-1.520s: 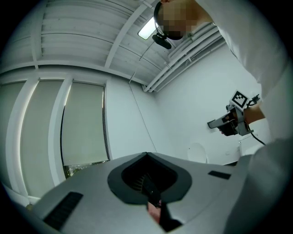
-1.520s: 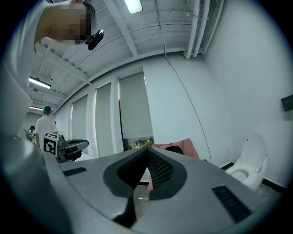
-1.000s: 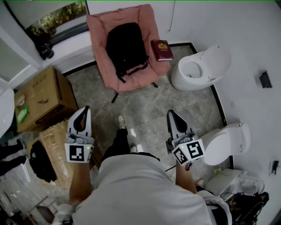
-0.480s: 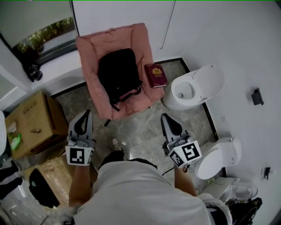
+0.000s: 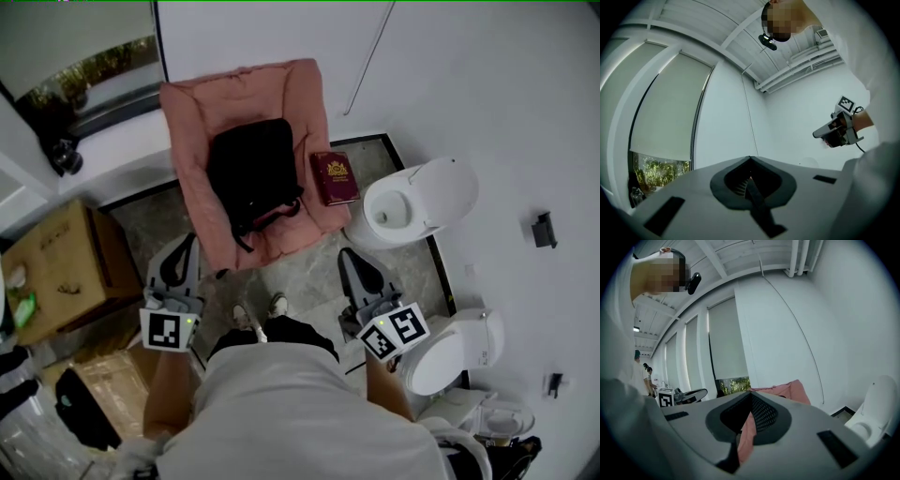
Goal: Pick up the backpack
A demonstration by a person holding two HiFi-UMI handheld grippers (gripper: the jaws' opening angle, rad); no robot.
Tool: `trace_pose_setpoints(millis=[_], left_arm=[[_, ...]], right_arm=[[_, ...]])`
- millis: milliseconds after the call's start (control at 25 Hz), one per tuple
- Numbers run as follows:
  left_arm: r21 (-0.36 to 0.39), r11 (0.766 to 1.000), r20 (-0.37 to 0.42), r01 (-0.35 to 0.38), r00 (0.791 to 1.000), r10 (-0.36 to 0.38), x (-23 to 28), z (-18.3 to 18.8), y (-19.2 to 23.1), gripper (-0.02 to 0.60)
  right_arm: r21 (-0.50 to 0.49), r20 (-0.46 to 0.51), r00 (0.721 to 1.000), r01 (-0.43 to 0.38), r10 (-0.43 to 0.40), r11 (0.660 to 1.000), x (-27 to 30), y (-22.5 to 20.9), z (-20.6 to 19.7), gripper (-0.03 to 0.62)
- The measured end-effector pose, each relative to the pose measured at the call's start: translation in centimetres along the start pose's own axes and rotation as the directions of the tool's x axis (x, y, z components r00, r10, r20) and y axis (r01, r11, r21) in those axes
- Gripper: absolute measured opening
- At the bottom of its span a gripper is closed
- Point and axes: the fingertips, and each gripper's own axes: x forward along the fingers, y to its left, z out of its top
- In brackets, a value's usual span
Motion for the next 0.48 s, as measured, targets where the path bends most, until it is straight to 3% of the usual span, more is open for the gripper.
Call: trace_pose_setpoints(millis=[240, 480], left_arm=[[0.018, 0.998, -0.025, -0.055, 0.998, 0.056, 0.9, -0.5, 1.1, 0.017], [0.050, 0.990, 0.001, -0.132, 0.991, 0.132, 3.2, 0.9, 1.5, 0.017]], right_arm=[[0.002, -0.013, 0.997, -0.075, 0.075, 0.997, 3.2, -1.1, 0.1, 0.021], [-0.002, -0.008, 0.987, -0.162, 0.162, 0.987, 7.4, -4.0, 0.9, 0.021]])
